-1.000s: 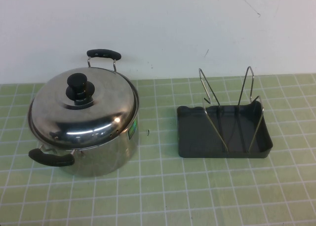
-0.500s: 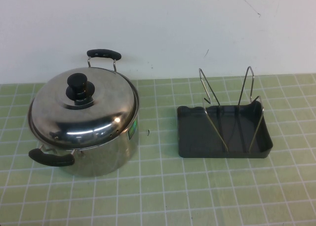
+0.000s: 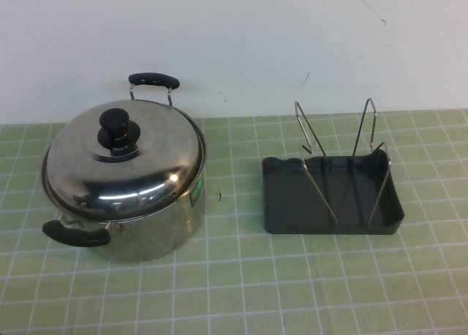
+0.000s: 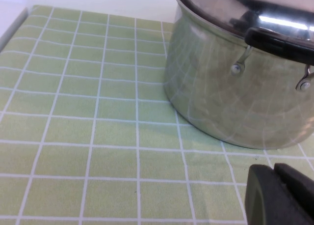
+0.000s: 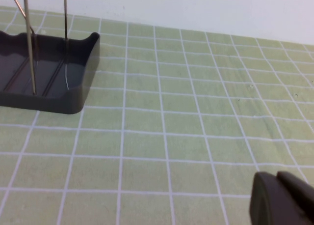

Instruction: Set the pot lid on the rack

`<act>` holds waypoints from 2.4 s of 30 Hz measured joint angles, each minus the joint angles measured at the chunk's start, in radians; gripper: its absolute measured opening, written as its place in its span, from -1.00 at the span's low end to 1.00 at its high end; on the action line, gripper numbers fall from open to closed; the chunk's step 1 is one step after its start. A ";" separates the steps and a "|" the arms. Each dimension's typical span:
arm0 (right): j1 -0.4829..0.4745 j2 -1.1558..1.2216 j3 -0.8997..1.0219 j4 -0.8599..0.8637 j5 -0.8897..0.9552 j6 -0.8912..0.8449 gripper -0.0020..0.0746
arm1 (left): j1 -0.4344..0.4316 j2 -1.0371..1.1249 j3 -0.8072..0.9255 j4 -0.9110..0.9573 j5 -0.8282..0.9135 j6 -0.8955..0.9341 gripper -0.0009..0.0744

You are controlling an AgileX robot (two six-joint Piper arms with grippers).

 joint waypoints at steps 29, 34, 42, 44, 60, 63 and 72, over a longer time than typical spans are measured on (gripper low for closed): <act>0.000 0.000 0.004 -0.006 -1.226 0.030 -0.95 | 0.000 0.000 0.002 -0.034 -0.901 -0.048 -0.99; 0.000 0.000 0.004 -0.006 -1.215 0.056 -0.95 | 0.000 0.000 0.002 -0.048 -0.913 -0.058 -0.99; 0.000 0.002 -0.220 -0.062 -0.669 0.052 -0.95 | 0.000 0.002 -0.112 -0.040 -0.585 -0.007 -0.99; 0.000 0.032 -0.277 -0.090 -0.593 0.052 -0.95 | 0.000 0.022 -0.180 -0.036 -0.511 0.019 -0.99; 0.000 0.406 -0.417 -0.117 -0.344 0.142 -0.95 | 0.000 0.442 -0.382 0.020 -0.401 0.037 -0.99; 0.000 0.439 -0.417 -0.107 -0.344 0.156 -0.95 | 0.000 0.522 -0.382 0.027 -0.415 0.028 -0.99; 0.000 0.533 -0.417 -0.121 -0.339 0.141 -0.95 | -0.008 0.785 -0.393 0.273 -0.621 -0.123 -0.89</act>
